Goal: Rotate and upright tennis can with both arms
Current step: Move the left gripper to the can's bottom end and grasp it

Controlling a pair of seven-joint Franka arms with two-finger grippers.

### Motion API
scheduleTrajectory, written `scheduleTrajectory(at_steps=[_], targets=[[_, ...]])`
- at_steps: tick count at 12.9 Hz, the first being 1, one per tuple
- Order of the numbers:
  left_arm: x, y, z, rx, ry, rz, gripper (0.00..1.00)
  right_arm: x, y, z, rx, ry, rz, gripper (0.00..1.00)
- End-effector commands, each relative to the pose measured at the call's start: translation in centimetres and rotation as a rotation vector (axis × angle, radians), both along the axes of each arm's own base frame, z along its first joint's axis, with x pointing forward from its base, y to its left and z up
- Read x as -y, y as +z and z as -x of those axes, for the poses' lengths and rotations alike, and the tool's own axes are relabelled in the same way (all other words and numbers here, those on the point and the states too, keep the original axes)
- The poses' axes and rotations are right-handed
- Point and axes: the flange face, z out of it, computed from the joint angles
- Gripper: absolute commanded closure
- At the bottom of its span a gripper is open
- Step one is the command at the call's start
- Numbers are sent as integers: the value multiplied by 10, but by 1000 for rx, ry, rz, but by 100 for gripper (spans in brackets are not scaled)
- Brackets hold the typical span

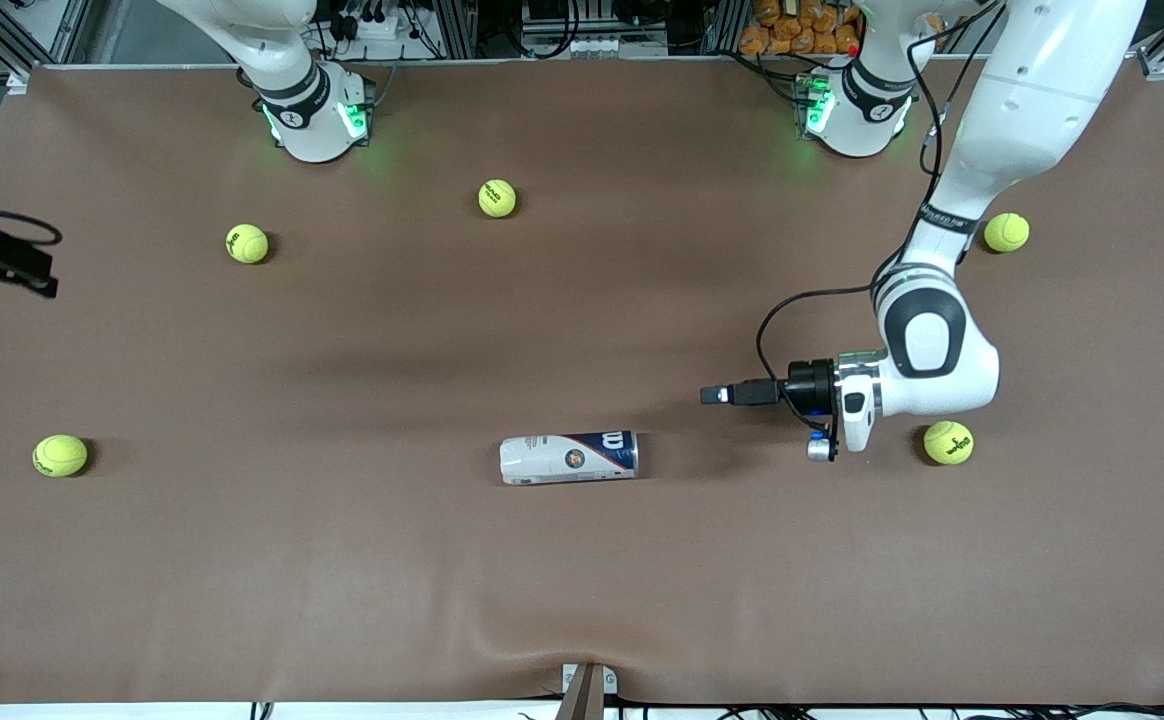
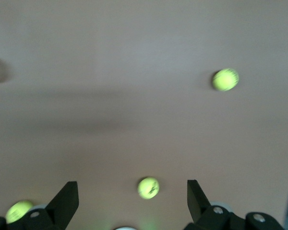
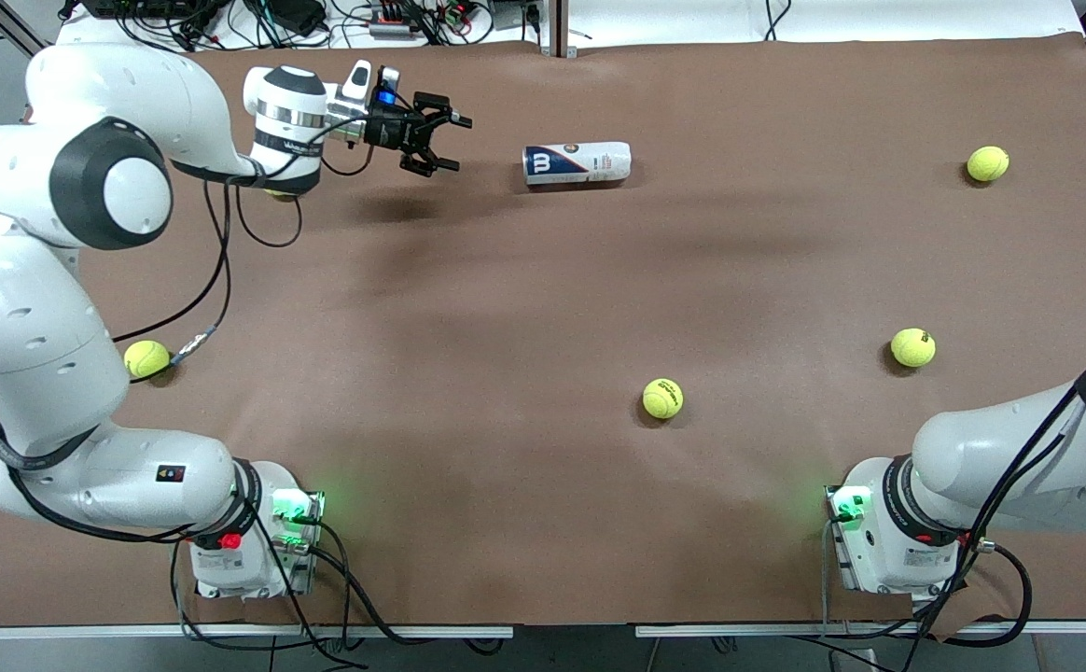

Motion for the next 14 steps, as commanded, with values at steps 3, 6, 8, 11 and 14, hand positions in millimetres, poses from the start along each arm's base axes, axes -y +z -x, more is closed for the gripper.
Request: scheduleTrajectory(at_steps=[3, 6, 8, 11, 14], targets=[[36, -26, -30, 46, 46, 13, 13, 37, -14, 5, -14, -82, -89, 0], [64, -50, -33, 40, 58, 7, 21, 22, 10, 21, 28, -57, -47, 0], [68, -62, -36, 40, 72, -6, 23, 27, 12, 37, 30, -82, -20, 0], [84, -79, -37, 43, 87, -27, 30, 40, -2, 45, 36, -112, -21, 0], [92, -85, -42, 51, 100, -25, 32, 45, 0, 45, 52, -116, -15, 0]])
